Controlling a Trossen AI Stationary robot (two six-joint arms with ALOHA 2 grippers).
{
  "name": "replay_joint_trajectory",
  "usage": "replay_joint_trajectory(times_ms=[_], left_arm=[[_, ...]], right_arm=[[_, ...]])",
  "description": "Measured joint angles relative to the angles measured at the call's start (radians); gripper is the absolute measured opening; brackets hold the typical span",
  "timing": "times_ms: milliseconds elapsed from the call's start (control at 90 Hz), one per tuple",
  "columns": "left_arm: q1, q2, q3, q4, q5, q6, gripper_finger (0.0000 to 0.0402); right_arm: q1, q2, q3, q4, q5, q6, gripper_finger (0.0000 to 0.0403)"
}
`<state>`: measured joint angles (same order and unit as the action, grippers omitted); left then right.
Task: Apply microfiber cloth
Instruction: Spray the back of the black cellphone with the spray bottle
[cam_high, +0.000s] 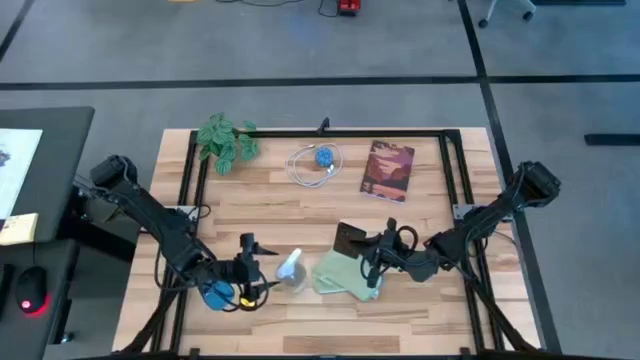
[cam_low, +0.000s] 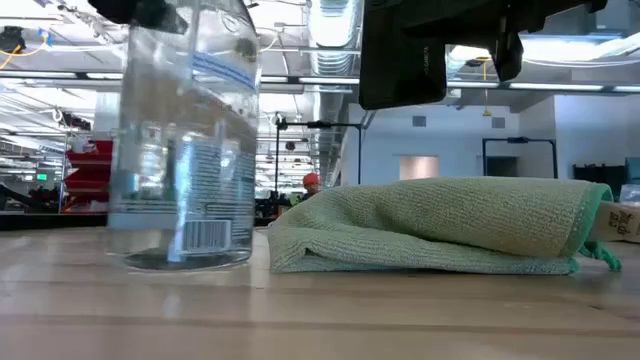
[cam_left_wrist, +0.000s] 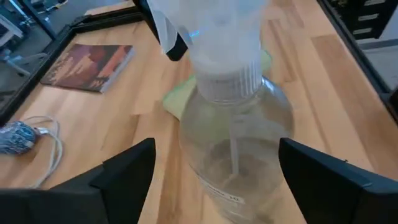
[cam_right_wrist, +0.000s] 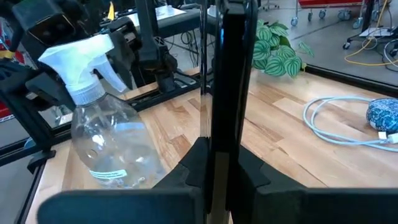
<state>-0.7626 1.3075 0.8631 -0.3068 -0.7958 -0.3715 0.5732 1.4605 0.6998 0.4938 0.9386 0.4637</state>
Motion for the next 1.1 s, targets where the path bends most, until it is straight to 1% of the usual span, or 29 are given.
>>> replay_joint_trajectory(times_ms=[178,344,433,489,611,644,689,778,867,1000,1100], left_arm=[[0.012,0.008,0.0,0.118,0.156,0.044,0.0313],[0.015,0.011,0.0,0.185,0.197,0.064,0.0313],[0.011,0.011,0.0,0.192,0.232,0.063,0.0313],[0.006,0.011,0.0,0.177,0.213,0.063,0.0313],[0.008,0.011,0.0,0.165,0.076,0.087,0.0313],[0.017,0.011,0.0,0.17,0.061,0.088,0.0313],[0.035,0.014,0.0,0.18,0.067,0.09,0.0313],[0.065,0.018,0.0,0.211,0.133,0.11,0.0313],[0.089,0.022,0.0,0.281,0.202,0.137,0.0313],[0.115,0.048,0.0,0.362,0.279,0.19,0.0313],[0.129,0.071,0.0,0.416,0.344,0.196,0.0313]], right_arm=[[-0.002,0.0,0.0,0.0,0.0,0.0,0.0016],[-0.007,0.0,0.0,0.0,0.0,0.0,0.0016],[-0.006,0.0,0.0,0.0,0.0,0.0,0.0016],[-0.006,0.0,0.0,0.0,-0.001,0.0,0.0016],[-0.006,0.0,0.0,-0.003,-0.002,0.0,0.0017],[-0.006,0.0,0.0,-0.004,-0.002,0.0,0.0017],[-0.007,0.0,0.0,-0.004,-0.002,0.0,0.0017],[-0.007,0.0,0.0,-0.004,-0.002,0.0,0.0017],[-0.007,0.0,0.0,-0.005,-0.003,0.0,0.0017],[-0.007,0.0,0.0,-0.007,-0.005,0.0,0.0017],[-0.007,0.0,0.0,-0.008,-0.005,0.0,0.0017]])
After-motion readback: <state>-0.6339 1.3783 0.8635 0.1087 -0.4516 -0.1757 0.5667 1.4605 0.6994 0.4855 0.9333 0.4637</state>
